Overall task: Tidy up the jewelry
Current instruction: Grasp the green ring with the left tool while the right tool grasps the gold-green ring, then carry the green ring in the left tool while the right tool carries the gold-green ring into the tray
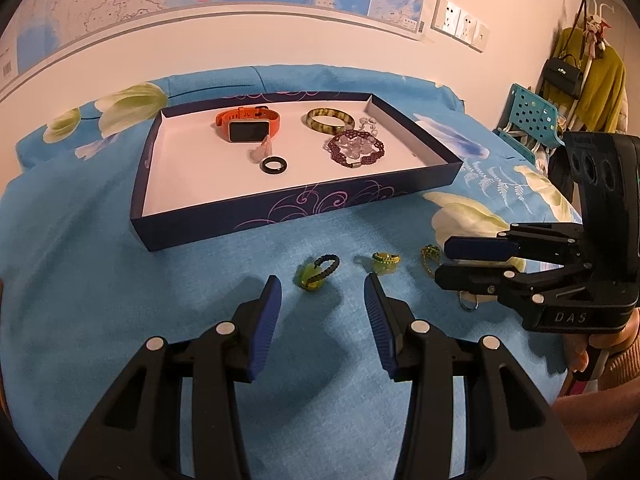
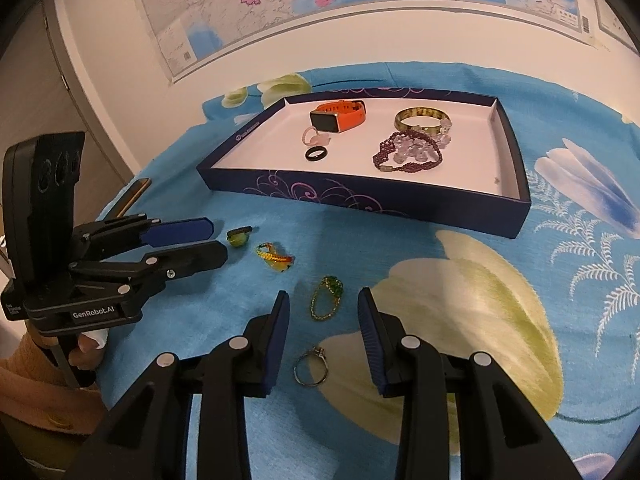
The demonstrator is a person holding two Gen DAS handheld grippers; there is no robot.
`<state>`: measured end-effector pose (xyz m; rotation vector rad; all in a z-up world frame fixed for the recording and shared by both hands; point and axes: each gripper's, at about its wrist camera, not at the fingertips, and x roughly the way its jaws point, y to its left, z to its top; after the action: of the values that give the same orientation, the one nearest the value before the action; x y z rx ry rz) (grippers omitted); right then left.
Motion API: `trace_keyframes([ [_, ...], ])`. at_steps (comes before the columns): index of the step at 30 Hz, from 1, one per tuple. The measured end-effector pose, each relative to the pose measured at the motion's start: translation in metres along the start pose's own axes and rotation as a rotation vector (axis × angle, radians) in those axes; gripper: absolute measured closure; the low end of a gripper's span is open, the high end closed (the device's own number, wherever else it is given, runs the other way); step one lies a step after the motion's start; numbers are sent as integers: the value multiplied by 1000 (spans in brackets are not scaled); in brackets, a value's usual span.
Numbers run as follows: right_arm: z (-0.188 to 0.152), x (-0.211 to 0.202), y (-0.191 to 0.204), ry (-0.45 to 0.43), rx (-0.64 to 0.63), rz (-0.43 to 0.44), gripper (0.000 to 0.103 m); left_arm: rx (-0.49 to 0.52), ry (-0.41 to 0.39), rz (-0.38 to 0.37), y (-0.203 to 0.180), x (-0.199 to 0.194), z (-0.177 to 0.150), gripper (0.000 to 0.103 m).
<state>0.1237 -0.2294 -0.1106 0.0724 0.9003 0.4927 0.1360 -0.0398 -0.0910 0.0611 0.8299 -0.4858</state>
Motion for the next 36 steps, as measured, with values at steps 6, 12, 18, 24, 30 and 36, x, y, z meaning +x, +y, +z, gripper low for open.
trace_keyframes([
  [6, 0, 1, 1, -1, -2, -2, 69, 1, 2, 3, 0, 1, 1, 60],
  [12, 4, 8, 8, 3, -42, -43, 79, 17, 20, 1, -5, 9, 7, 61],
  [18, 5, 9, 0, 3, -19, -33, 95, -27, 63, -22, 2, 22, 9, 72],
  [24, 5, 8, -1, -4, -8, -18, 98, -51, 59, -14, 7, 22, 9, 88],
  [30, 6, 2, -6, -24, 15, 1, 98, -54, 36, -5, 8, 17, 9, 89],
  [36, 10, -6, -11, -48, 33, 13, 98, -58, 18, -9, 8, 11, 10, 89],
])
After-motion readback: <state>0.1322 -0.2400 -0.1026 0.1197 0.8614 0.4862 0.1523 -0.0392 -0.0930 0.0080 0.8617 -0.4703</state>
